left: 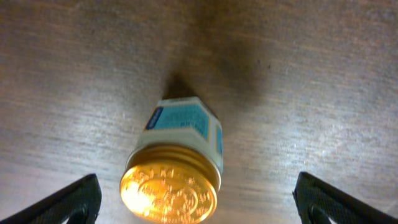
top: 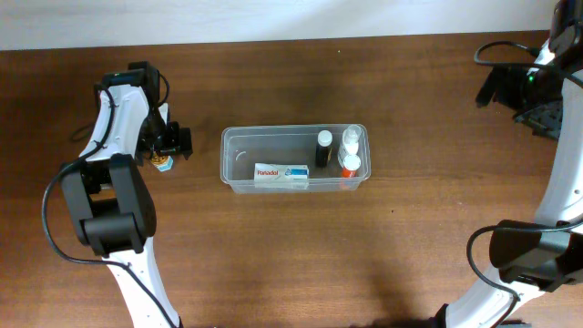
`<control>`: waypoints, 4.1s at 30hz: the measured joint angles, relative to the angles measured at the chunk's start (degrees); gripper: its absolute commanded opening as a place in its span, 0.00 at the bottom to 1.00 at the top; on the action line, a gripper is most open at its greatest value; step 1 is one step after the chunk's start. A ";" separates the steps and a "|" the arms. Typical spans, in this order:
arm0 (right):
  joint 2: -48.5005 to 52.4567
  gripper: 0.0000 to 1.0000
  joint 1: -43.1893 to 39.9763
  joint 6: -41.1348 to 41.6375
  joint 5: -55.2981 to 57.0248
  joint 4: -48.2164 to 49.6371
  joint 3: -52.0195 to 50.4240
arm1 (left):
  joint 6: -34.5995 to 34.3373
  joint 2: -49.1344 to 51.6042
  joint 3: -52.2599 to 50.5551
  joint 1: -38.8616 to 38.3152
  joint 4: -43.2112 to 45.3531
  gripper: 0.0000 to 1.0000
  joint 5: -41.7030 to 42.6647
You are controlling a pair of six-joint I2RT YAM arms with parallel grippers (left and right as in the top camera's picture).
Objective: Pack container
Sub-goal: 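Move the left gripper to the balm jar and grasp it, then lift the balm jar and carry it into the container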
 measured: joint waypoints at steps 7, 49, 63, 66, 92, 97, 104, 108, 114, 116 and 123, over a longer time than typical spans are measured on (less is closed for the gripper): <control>0.00 0.98 -0.02 0.02 0.00 0.00 0.00 | 0.02 0.00 -1.05 0.00 2.43 0.99 0.11; 0.00 0.98 0.00 0.02 0.00 0.00 0.00 | 0.68 4.22 2.25 0.00 -1.97 0.42 1.75; 0.00 0.98 -0.02 0.04 0.00 0.00 0.00 | 1.31 4.61 21.77 -2.27 -19.58 0.42 7.26; 0.00 0.98 -0.02 0.02 0.00 -0.02 0.00 | 2.08 4.61 25.79 -4.79 -23.12 0.42 7.50; 0.00 0.98 -0.02 0.02 0.00 -0.02 0.00 | 10.12 4.59 30.08 -21.97 -24.94 0.42 12.55; 0.00 0.98 -0.02 0.02 0.00 0.00 0.00 | 10.19 4.44 28.87 -24.79 -23.30 0.42 10.27; 0.00 0.98 0.00 0.07 0.00 0.00 0.00 | 6.69 4.26 20.57 -25.38 -16.09 0.38 7.15; 0.00 0.98 -0.02 0.04 0.00 -0.02 0.00 | 4.42 4.26 15.85 -25.33 -10.99 0.37 6.51; 0.00 0.98 -0.02 0.02 0.00 0.00 0.00 | 1.62 4.26 10.32 -25.38 -4.28 0.37 6.23; 0.00 0.98 -0.02 0.04 0.00 0.00 0.00 | 1.01 4.26 8.96 -25.42 -2.89 0.38 6.05; 0.00 0.98 -0.02 0.02 0.00 0.00 0.00 | 0.35 4.26 7.04 -25.42 -0.61 0.43 5.86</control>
